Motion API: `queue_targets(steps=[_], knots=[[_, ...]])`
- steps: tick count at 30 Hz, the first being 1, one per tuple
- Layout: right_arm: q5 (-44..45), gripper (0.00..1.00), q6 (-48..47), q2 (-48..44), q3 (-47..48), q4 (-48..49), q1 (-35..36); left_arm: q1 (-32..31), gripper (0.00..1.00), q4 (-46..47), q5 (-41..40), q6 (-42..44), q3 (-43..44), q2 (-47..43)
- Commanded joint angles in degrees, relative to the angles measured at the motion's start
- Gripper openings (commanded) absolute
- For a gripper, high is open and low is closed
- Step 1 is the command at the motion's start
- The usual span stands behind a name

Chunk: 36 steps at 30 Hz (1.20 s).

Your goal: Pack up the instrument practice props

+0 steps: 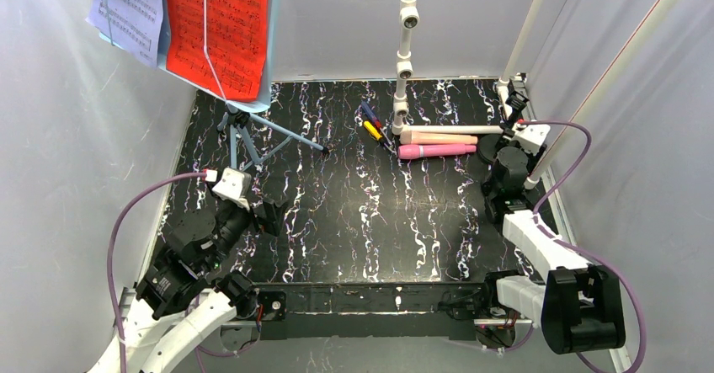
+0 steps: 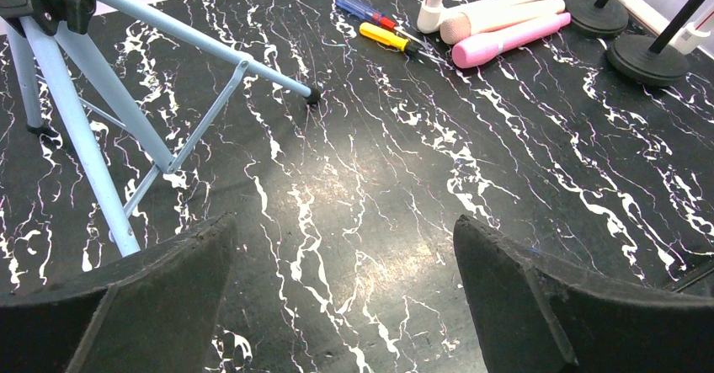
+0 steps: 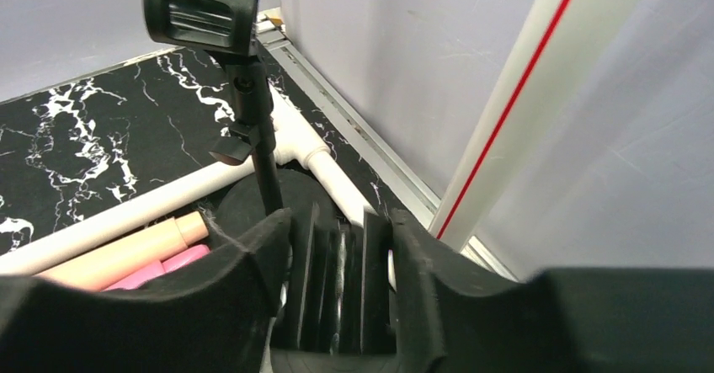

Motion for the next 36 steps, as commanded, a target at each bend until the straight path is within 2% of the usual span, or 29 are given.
queue_targets(steps=[1,4,8,14,20,23,27,32,36], knots=[[-2.8,0.63,-1.9,-2.9,-0.1,3.6,-0.3,0.4,0.98,1.2,1.0,0.7,-0.5,-0.6],[-4.8,0.76,-2.0,-4.7,-0.1,1.0,-0.3,0.5,0.98,1.2,1.2,0.8,-0.5,-0.6],[-6.2,0.81,-1.1,-7.5,-0.1,-2.4,-0.3,0.7,0.98,1.3,1.4,0.8,-0.6,-0.4],[-11.6,0.98,1.0,-15.0,2.7,-12.0,-0.3,0.8,0.98,1.4,1.1,0.7,-0.7,0.6],[-23.7,0.99,3.1,-23.4,5.9,-21.0,-0.3,1.7,0.98,1.5,-3.6,-0.9,-0.7,2.1],[-31.4,0.99,3.1,-26.9,6.2,-22.5,-0.3,3.3,0.98,1.5,-8.1,-2.4,-0.4,3.6],[-39.7,0.99,2.7,-31.3,5.9,-23.2,-0.2,6.5,0.98,2.4,-9.8,-4.2,-0.3,5.3],[-47.3,0.99,1.8,-34.7,5.6,-24.4,-0.3,13.4,0.98,6.3,-11.0,-6.1,0.1,8.5],[-49.8,0.99,1.8,-36.6,3.7,-23.0,-0.2,21.8,0.98,9.4,-8.1,-7.9,0.9,13.5]])
